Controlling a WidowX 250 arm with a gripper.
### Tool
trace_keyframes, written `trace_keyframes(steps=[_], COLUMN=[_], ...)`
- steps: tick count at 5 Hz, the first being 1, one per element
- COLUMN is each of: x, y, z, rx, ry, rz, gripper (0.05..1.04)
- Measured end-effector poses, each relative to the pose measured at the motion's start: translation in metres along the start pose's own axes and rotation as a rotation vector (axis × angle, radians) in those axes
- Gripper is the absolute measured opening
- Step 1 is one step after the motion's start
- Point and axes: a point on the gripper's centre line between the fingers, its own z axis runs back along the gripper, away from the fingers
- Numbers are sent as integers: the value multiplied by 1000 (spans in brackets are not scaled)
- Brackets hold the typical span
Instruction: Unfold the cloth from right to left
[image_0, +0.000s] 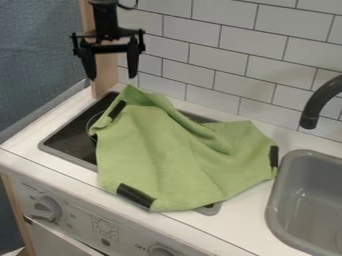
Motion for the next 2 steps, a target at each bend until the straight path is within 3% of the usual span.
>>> trace_keyframes(steps=[1,2], x=[-8,-8], y=[-8,-8], z=[5,7], rx=[-61,-63], ry=[-19,-25], rz=[-11,-17], gripper=[999,999])
